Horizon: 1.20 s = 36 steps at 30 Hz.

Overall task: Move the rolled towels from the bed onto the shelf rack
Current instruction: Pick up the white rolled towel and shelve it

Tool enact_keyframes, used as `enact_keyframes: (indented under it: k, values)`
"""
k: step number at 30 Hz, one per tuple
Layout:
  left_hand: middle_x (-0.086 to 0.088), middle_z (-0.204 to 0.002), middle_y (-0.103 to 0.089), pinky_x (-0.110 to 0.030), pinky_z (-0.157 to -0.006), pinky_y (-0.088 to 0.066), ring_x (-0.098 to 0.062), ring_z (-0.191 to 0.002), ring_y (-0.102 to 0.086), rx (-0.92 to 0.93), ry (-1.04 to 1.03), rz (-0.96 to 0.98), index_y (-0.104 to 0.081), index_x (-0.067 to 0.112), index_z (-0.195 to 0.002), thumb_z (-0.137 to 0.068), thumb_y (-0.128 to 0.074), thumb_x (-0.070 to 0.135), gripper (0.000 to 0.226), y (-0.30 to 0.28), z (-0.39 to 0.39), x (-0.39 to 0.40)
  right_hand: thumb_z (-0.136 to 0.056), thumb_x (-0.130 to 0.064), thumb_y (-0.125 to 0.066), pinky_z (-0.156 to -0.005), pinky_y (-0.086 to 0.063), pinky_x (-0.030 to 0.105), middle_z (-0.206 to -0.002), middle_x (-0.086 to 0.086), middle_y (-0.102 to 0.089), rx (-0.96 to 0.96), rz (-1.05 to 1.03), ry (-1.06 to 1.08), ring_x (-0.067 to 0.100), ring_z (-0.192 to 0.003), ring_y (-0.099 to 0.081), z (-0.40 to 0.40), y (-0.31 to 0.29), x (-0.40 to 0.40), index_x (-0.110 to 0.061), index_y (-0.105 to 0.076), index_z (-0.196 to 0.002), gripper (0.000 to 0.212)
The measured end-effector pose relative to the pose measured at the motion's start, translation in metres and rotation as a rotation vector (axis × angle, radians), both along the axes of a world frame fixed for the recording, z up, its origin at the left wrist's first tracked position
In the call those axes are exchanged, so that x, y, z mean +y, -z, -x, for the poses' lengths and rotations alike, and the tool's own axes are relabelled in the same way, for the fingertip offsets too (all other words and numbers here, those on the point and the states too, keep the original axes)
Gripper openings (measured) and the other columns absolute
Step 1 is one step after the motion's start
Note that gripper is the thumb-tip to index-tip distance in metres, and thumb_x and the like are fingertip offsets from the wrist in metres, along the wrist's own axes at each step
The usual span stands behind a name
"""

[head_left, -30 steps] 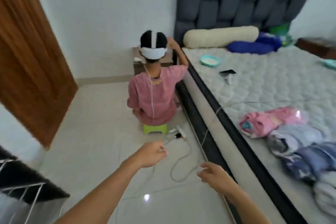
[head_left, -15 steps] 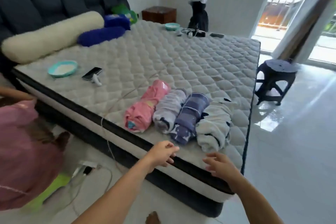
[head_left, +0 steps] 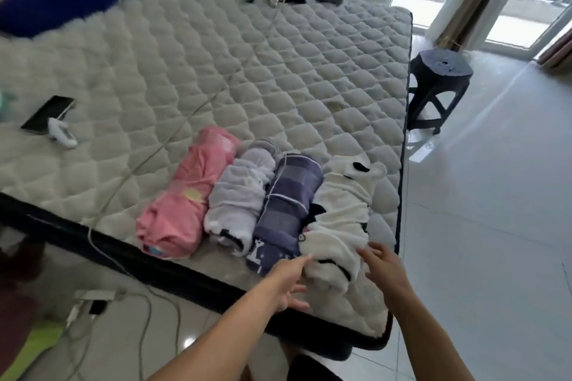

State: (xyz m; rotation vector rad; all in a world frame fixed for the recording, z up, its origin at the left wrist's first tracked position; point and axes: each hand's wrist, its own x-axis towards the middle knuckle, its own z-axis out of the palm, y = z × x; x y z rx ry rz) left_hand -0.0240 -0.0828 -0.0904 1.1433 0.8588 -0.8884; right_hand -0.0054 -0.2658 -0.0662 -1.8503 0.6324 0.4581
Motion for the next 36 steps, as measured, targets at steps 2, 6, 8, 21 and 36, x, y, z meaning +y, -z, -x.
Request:
enact_keyframes:
  k: [2, 6, 8, 21, 36]
  values:
    - [-0.010, -0.137, -0.052, -0.055, -0.084, -0.049, -0.031, -0.123, -0.051, 0.050, 0.004, 0.005, -0.050, 0.020, -0.132, -0.088, -0.058, 0.047, 0.052, 0.009, -0.014, 0.003, -0.088, -0.021, -0.062, -0.084, -0.050, 0.035, -0.120, 0.011, -0.063, -0.110, 0.023, 0.039, 0.024, -0.105, -0.060, -0.040, 0.004, -0.001, -0.006, -0.055, -0.123, 0.039]
    - [-0.008, -0.144, -0.045, -0.060, -0.089, -0.046, -0.032, -0.125, -0.048, 0.157, 0.023, 0.086, -0.045, 0.026, -0.136, -0.082, -0.060, 0.058, 0.064, 0.018, -0.045, 0.000, -0.086, -0.027, -0.063, -0.088, -0.043, 0.034, -0.125, 0.011, -0.058, -0.241, 0.167, -0.026, 0.028, -0.114, -0.055, -0.133, 0.008, -0.001, -0.009, -0.051, -0.129, 0.048]
    - [-0.007, -0.144, -0.045, -0.062, -0.091, -0.044, -0.032, -0.124, -0.049, 0.202, 0.000, 0.121, -0.044, 0.027, -0.138, -0.082, -0.059, 0.059, 0.066, 0.021, -0.055, -0.005, -0.083, -0.033, -0.067, -0.099, -0.040, 0.041, -0.133, 0.013, -0.053, -0.206, 0.240, -0.140, 0.030, -0.122, -0.051, -0.172, 0.015, 0.002, -0.010, -0.047, -0.133, 0.059]
    - [-0.013, -0.135, -0.054, -0.057, -0.088, -0.048, -0.035, -0.119, -0.057, 0.269, -0.163, 0.013, -0.048, 0.024, -0.125, -0.080, -0.067, 0.051, 0.056, 0.021, -0.071, -0.034, -0.076, -0.038, -0.070, -0.098, -0.040, 0.041, -0.136, 0.019, -0.052, 0.052, 0.260, -0.353, 0.036, -0.124, -0.050, -0.229, 0.068, -0.003, -0.005, -0.041, -0.137, 0.075]
    - [-0.014, -0.108, -0.058, -0.039, -0.076, -0.053, -0.031, -0.096, -0.058, 0.041, -0.376, 0.070, -0.057, 0.016, -0.112, -0.083, -0.068, 0.023, 0.032, -0.010, 0.038, -0.044, -0.067, -0.015, -0.072, -0.062, -0.044, 0.030, -0.076, 0.002, -0.063, -0.340, 0.002, -0.257, 0.019, -0.074, -0.056, -0.115, -0.043, 0.012, -0.016, -0.068, -0.084, 0.018]
